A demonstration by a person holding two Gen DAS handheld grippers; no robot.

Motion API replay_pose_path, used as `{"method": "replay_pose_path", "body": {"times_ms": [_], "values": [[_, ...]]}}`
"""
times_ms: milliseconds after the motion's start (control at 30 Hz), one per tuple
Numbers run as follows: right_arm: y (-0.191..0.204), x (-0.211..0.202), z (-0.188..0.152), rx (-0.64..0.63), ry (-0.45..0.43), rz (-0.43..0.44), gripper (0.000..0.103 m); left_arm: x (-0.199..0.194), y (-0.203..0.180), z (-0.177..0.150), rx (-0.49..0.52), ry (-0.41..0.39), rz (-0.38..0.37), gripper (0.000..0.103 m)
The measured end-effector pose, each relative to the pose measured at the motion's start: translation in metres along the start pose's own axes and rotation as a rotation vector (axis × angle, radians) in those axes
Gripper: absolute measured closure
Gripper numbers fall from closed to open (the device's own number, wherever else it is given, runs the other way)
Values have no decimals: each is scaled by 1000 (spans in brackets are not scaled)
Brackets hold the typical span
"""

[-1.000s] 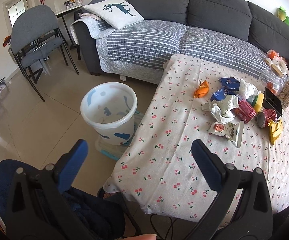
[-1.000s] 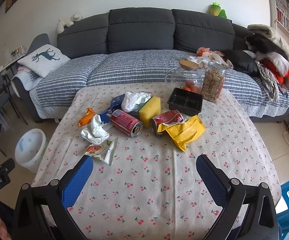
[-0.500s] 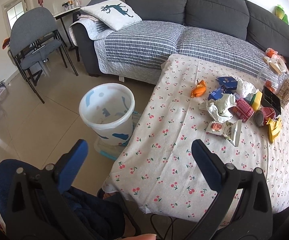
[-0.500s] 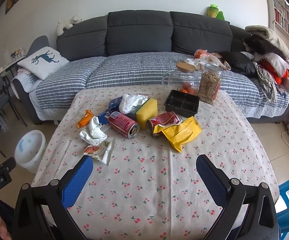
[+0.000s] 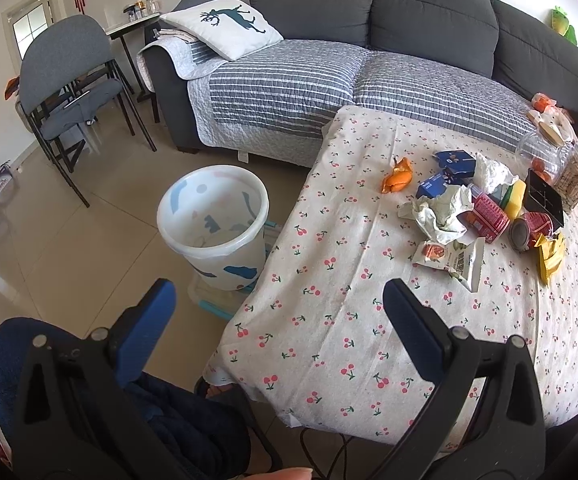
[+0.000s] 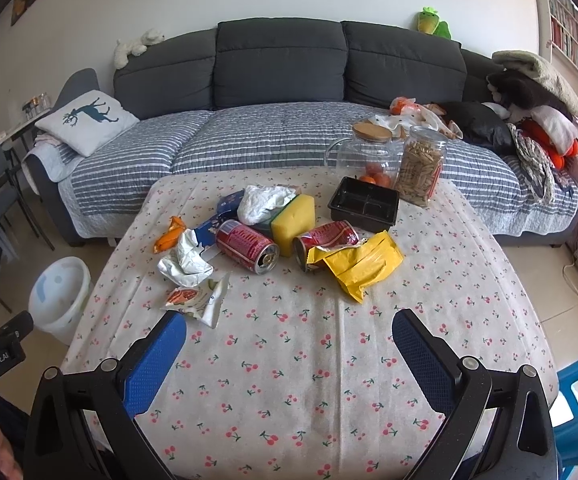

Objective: Collect trash

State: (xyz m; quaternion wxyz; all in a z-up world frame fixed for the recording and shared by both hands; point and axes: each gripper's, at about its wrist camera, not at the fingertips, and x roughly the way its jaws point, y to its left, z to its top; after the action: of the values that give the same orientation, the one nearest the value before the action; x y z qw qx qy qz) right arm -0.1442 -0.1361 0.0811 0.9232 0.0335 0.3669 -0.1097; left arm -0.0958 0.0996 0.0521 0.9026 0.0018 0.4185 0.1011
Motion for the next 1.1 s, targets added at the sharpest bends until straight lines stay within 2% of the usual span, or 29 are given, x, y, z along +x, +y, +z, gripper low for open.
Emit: {"method": "replay_pose_path", "body": {"times_ms": [433, 600, 700, 833, 1000, 1100], "values": [[1, 2, -1, 0, 6, 6, 0, 2, 0, -2, 1, 4, 1, 0], [-4, 9, -3, 16, 41, 27, 0, 7, -6, 2, 9, 23, -18, 0], [-16, 14, 4, 32, 57, 21, 0, 12, -6, 14, 24, 41, -74, 0], [-52, 21, 27, 114, 78, 3, 0, 22, -23, 41, 55, 92, -158, 0], [-98, 40, 62, 224, 138, 20, 0, 48, -50, 72, 95, 235, -360, 1], [-119, 66, 80, 300, 216, 79, 1, 70, -73, 83, 131, 313, -395, 6]]}}
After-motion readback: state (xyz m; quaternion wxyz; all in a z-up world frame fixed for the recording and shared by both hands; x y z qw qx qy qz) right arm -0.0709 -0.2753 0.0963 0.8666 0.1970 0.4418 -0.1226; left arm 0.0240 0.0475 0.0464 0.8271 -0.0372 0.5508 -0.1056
